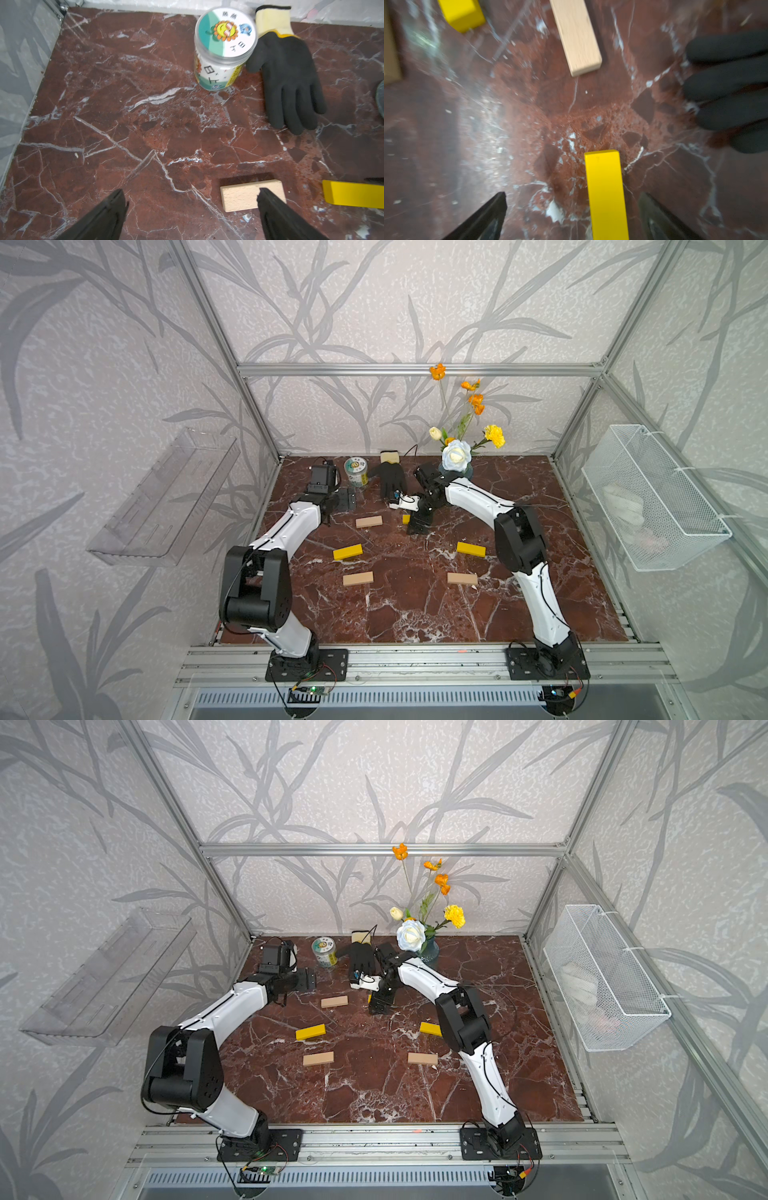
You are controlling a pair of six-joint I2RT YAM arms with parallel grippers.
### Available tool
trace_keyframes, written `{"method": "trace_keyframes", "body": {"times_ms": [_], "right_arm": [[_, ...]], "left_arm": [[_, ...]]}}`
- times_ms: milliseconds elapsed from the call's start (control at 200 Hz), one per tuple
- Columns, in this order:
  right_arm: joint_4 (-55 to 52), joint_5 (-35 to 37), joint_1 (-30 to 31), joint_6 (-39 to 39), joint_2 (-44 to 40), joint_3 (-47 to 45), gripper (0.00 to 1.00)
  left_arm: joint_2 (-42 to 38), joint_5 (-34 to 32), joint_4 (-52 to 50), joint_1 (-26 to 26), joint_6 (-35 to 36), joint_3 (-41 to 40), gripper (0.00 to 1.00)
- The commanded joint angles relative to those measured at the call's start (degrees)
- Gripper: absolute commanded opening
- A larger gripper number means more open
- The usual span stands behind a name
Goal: Assemble the number 6 with building blocks
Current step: Assemble the building block at the center of the board.
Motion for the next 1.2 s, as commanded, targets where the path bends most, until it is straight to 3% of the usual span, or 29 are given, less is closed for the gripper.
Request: {"method": "trace_keyframes", "body": {"times_ms": [0, 120, 185, 240, 350, 475, 685, 930, 1195], "right_arm": [[2.3, -4.5, 2.0, 6.3, -12.2, 0.6, 0.99], [8.4, 5.8, 1.5, 32.5, -16.8, 0.3, 0.99], [3.6, 1.3, -0.3, 39.7, -16.3, 4.4, 0.99], [-0.1, -5.4, -1.4, 40.2, -15.5, 7.5, 0.99], [-0.3, -5.2, -1.5, 39.2, -17.4, 4.8, 0.99], [3.5, -4.9, -3.1, 40.5, -20.3, -0.4, 0.99], [4.1, -2.7, -4.1, 38.8, -22.5, -3.3, 0.99], [4.2, -2.3, -4.8, 38.7, -23.0, -5.5, 0.99], [3.1, -2.9, -5.1, 38.3, -22.3, -7.1, 0.99]], "left_arm": [[0.2, 0.3, -8.1, -1.6, -3.9, 4.0, 1.00], [5.7, 7.5, -17.9, -1.5, -18.7, 12.5, 1.00], [10.4, 12.0, -23.0, -1.8, -27.5, 18.3, 0.99], [13.2, 14.0, -23.9, -2.2, -34.6, 21.0, 0.98], [17.2, 12.6, -24.0, -3.9, -41.1, 24.6, 0.86], [23.0, 14.7, -28.7, -3.9, -47.3, 28.7, 0.79], [24.4, 15.2, -21.1, -5.6, -66.3, 24.3, 0.72], [25.5, 15.6, -16.2, -6.9, -80.8, 20.6, 0.66], [25.1, 13.5, -15.6, -8.4, -89.0, 16.1, 0.61]]}}
